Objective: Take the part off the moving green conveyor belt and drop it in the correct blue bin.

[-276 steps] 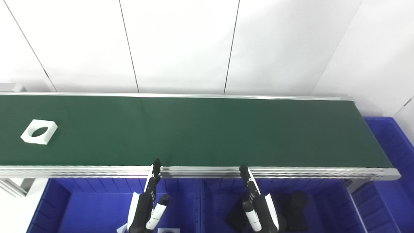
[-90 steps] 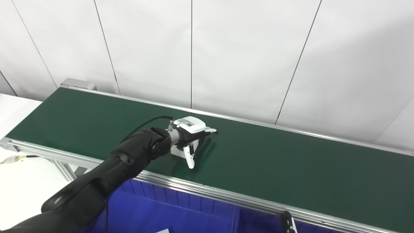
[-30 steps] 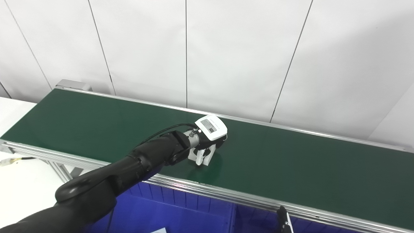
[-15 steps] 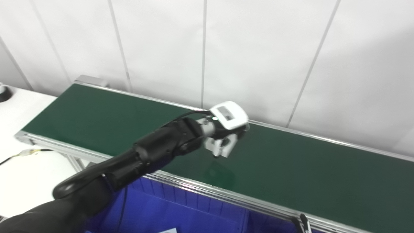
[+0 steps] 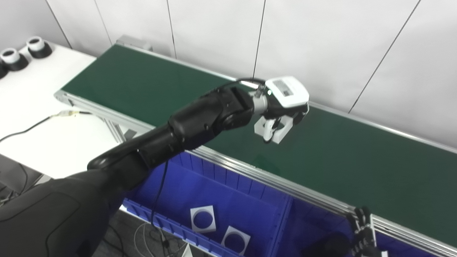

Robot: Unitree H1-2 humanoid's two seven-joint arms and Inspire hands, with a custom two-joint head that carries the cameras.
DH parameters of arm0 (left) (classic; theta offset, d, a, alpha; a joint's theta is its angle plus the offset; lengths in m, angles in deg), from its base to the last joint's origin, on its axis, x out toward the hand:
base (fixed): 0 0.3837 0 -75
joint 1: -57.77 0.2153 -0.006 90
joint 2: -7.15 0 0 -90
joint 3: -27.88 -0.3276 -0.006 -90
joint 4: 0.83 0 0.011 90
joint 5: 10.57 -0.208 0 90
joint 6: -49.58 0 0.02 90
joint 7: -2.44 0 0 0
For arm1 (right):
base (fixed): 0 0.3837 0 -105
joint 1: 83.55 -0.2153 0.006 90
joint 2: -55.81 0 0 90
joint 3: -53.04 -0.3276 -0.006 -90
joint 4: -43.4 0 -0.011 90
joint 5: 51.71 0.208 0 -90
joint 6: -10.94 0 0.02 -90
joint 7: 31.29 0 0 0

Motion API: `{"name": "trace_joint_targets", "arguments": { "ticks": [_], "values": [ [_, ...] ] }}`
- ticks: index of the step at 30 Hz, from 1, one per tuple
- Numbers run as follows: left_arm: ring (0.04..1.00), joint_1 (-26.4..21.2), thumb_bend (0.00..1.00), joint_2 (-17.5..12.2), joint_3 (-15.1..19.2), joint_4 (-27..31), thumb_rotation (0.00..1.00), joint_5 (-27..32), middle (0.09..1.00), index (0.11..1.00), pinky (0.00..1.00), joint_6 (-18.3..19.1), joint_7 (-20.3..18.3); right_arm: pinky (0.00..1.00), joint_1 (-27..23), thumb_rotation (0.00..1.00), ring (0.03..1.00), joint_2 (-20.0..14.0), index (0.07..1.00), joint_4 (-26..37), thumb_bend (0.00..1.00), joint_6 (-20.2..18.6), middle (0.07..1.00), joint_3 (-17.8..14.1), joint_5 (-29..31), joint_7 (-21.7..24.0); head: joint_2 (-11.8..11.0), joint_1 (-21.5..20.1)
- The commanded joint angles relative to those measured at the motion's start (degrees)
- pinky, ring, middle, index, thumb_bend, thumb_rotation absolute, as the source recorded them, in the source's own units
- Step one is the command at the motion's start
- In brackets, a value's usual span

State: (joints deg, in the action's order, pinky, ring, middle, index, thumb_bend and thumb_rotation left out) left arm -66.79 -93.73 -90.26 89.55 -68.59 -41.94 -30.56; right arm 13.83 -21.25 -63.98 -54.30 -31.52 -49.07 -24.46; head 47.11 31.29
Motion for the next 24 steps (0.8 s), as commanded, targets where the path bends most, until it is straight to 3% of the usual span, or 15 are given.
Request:
{"name": "trace_joint_targets", "arguments": {
  "ticks": [1, 6, 13, 16, 18, 19, 24],
  "values": [
    [0.384, -0.56, 0.50, -1.31, 1.48, 2.94, 0.00, 0.20, 0.485, 0.555, 0.35, 1.10, -1.14, 1.00, -2.65, 1.00, 0.977, 0.84, 1.000, 3.55, 0.89, 2.16, 0.966, -0.26, 0.73, 1.14, 0.69, 0.47],
    [0.384, 2.18, 0.50, -1.96, 2.76, 8.45, 0.00, 1.00, 0.483, 0.558, 0.35, 0.93, -5.09, 1.00, -2.76, 1.00, 0.977, 0.82, 1.000, 4.62, 0.87, 2.15, 0.963, -0.66, 0.89, 1.66, 2.49, 2.00],
    [0.376, 7.19, 0.50, -2.75, 4.46, 13.67, 0.00, 2.12, 0.480, 0.560, 0.32, 0.94, -8.28, 0.99, -2.65, 1.00, 0.967, 1.30, 0.999, 5.49, 0.87, 2.14, 0.960, -0.64, 0.39, 1.41, 2.99, 1.13],
    [0.375, 10.65, 0.49, -2.70, 5.37, 15.71, 0.00, 2.04, 0.471, 0.561, 0.30, 1.02, -8.47, 0.99, -2.66, 1.00, 0.968, 1.46, 0.999, 5.58, 0.88, 2.14, 0.961, -0.57, -0.43, 0.95, 3.00, -0.26],
    [0.397, 13.00, 0.50, -2.37, 6.13, 17.04, 0.00, 1.89, 0.509, 0.510, 0.29, 1.73, -8.84, 0.98, -2.50, 1.00, 0.964, 1.50, 1.000, 5.76, 0.88, 2.14, 0.962, -0.51, -1.02, 0.64, 2.80, -1.08],
    [0.379, 13.96, 0.49, -2.28, 6.44, 17.50, 0.00, 1.82, 0.490, 0.548, 0.30, 1.72, -8.77, 0.98, -2.43, 1.00, 0.964, 1.54, 1.000, 5.83, 0.88, 2.14, 0.961, -0.49, -1.22, 0.53, 2.82, -1.22],
    [0.377, 19.55, 0.49, -1.23, 7.81, 19.75, 0.00, 2.13, 0.474, 0.563, 0.32, 2.72, -8.84, 0.99, -1.96, 1.00, 0.972, 2.09, 1.000, 6.21, 0.88, 2.11, 0.963, -0.37, -0.59, 0.51, 2.18, -2.37]
  ]
}}
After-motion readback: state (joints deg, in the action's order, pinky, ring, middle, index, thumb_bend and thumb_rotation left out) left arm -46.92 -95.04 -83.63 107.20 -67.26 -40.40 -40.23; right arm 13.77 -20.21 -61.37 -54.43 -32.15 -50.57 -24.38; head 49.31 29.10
